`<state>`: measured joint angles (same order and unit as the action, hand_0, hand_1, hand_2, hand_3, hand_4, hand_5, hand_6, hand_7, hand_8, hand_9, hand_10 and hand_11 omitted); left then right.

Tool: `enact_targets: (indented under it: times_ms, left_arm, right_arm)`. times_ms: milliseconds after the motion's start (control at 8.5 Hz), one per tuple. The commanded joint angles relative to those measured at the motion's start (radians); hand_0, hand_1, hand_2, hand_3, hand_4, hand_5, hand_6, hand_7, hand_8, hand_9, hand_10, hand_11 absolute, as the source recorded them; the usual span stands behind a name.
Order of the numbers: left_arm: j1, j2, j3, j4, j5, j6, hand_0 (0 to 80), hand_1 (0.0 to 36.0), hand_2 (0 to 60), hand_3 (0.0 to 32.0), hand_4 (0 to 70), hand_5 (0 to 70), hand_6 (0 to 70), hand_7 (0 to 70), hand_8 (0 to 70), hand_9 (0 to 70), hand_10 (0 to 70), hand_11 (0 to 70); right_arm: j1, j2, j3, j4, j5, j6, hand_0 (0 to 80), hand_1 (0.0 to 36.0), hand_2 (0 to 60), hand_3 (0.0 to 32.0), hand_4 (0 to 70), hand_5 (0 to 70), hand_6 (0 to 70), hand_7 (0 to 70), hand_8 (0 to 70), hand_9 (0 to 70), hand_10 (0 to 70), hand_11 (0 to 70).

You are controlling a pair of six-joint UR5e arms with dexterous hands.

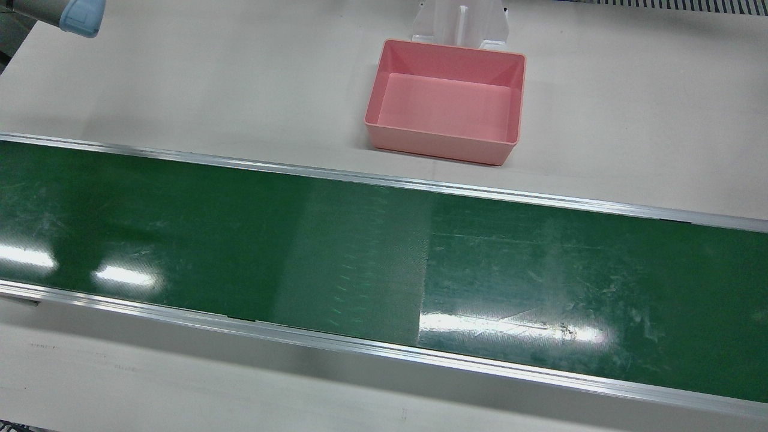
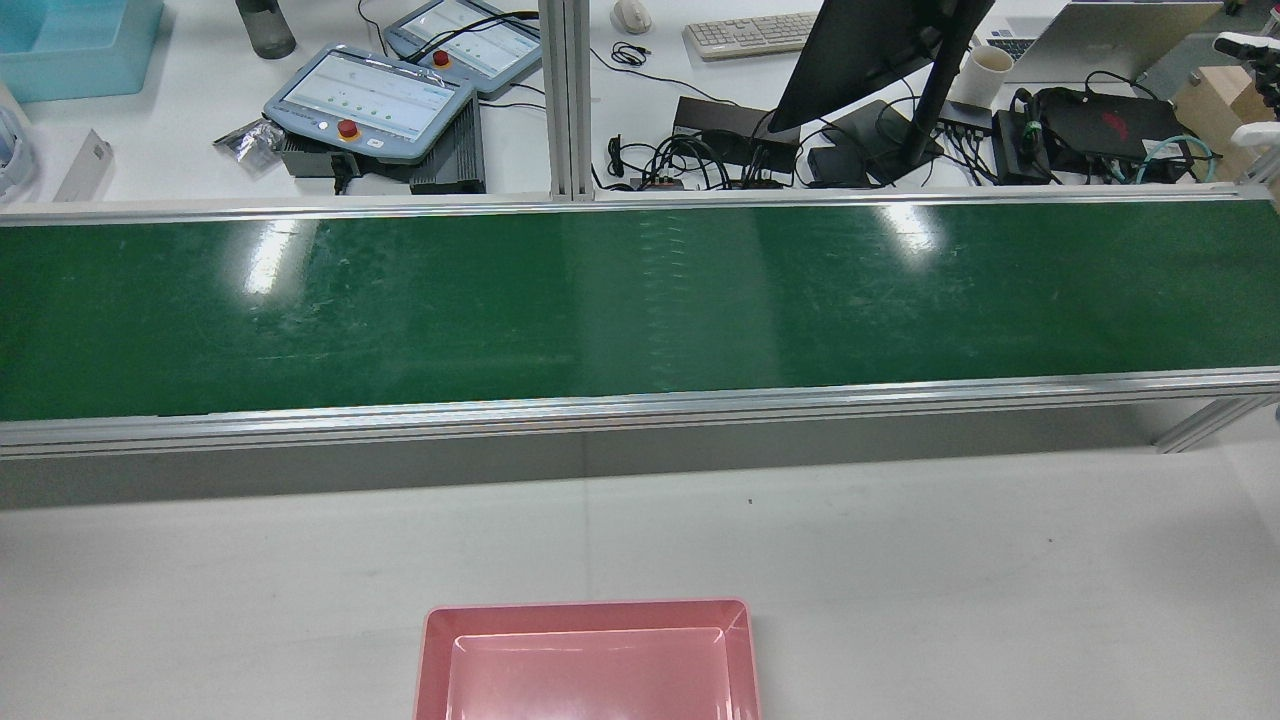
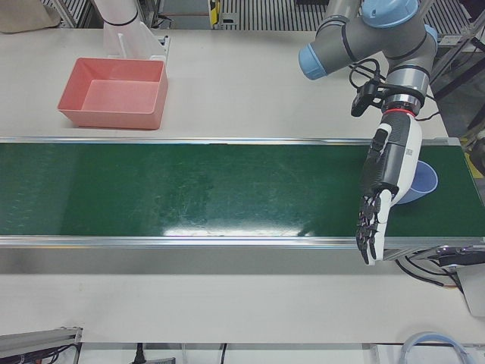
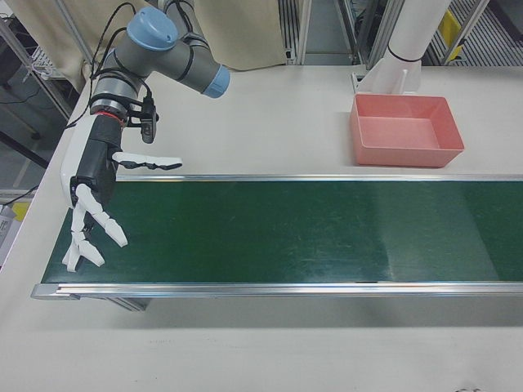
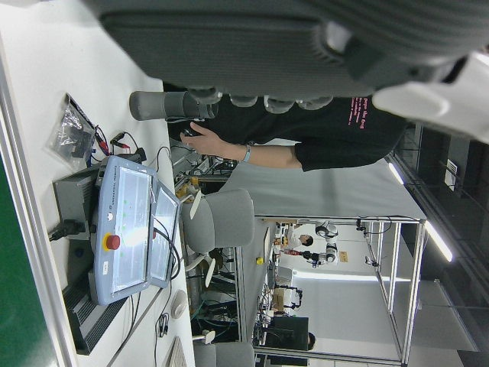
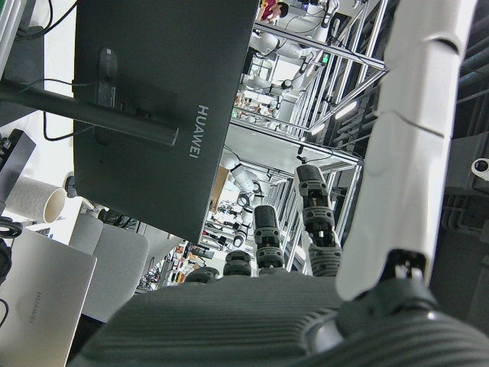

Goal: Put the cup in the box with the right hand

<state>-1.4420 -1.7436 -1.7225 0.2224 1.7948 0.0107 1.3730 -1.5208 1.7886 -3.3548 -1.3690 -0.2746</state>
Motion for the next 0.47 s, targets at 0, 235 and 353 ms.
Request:
enact_targets:
  times_ms: [0, 235, 353]
  left_arm:
    - [0.000, -0.001, 0.000, 0.000, 0.000, 0.000, 0.0, 0.0, 0.0, 0.0, 0.0, 0.0, 0.0, 0.0, 0.0, 0.0, 0.0, 0.0]
    - [0.000, -0.001, 0.000, 0.000, 0.000, 0.000, 0.0, 0.0, 0.0, 0.0, 0.0, 0.0, 0.0, 0.0, 0.0, 0.0, 0.0, 0.0]
    - [0.000, 0.001, 0.000, 0.000, 0.000, 0.000, 0.0, 0.0, 0.0, 0.0, 0.0, 0.0, 0.0, 0.0, 0.0, 0.0, 0.0, 0.0]
  right_arm:
    - [0.000, 0.001, 0.000, 0.000, -0.001, 0.000, 56.9, 17.0, 2.3, 0.0, 12.1, 5.8, 6.8, 27.2, 1.2, 7.2, 0.0, 0.0]
    - [-0.002, 0.001, 0.000, 0.000, -0.001, 0.000, 56.9, 17.2, 2.4, 0.0, 12.3, 5.9, 6.8, 27.4, 1.3, 7.3, 0.0, 0.0]
    - [-0.002, 0.001, 0.000, 0.000, 0.001, 0.000, 56.9, 17.5, 2.4, 0.0, 12.3, 5.9, 6.9, 27.9, 1.2, 7.3, 0.0, 0.0]
